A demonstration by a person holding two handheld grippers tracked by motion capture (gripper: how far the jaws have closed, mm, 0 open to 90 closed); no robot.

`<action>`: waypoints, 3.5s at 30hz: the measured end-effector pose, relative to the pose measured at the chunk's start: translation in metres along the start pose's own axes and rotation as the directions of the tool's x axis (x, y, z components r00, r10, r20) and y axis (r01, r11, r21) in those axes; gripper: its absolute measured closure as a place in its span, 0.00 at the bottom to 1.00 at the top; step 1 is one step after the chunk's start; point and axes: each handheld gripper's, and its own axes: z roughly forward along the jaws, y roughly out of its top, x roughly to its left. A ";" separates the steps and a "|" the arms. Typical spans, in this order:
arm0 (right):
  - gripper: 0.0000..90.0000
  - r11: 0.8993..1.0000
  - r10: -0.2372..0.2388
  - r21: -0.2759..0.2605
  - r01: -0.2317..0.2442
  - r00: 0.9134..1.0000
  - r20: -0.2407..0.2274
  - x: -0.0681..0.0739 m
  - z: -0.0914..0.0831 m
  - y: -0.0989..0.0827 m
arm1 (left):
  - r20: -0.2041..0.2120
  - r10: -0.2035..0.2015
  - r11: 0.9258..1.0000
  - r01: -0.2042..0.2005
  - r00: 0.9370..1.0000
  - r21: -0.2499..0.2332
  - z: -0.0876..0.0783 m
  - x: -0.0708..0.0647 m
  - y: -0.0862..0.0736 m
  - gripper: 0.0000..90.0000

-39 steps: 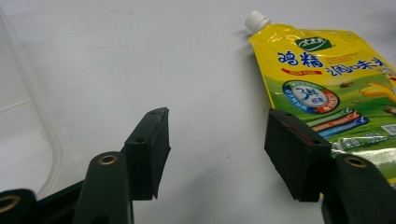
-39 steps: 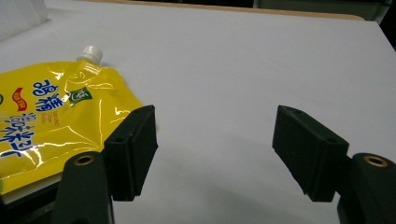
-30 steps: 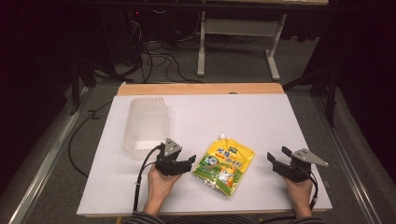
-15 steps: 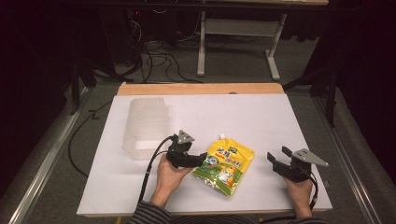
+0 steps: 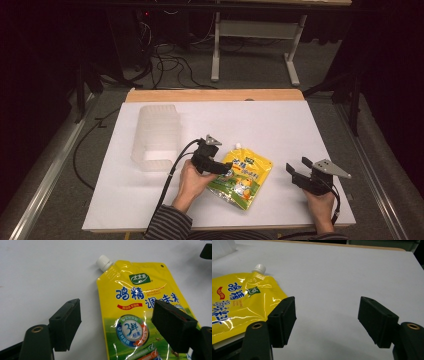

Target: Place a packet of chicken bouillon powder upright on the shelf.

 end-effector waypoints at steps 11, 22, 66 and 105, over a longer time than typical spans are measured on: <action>0.35 1.000 -0.003 0.001 0.003 1.000 -0.002 0.000 0.000 0.000 | 0.030 -0.034 0.994 0.031 0.999 0.101 0.030 -0.001 0.005 0.22; 0.35 1.000 -0.010 0.006 0.010 1.000 0.001 0.001 0.000 0.000 | 0.038 -0.028 0.987 0.022 0.999 0.160 0.046 -0.007 0.006 0.20; 0.35 1.000 -0.016 0.022 0.016 1.000 0.013 0.002 0.002 0.001 | -0.006 0.134 0.980 -0.132 0.991 0.149 0.035 -0.019 0.010 0.97; 0.35 1.000 -0.008 0.007 0.008 1.000 0.012 0.001 0.001 0.000 | 0.060 0.177 0.976 -0.168 0.982 -0.138 -0.061 -0.025 0.034 1.00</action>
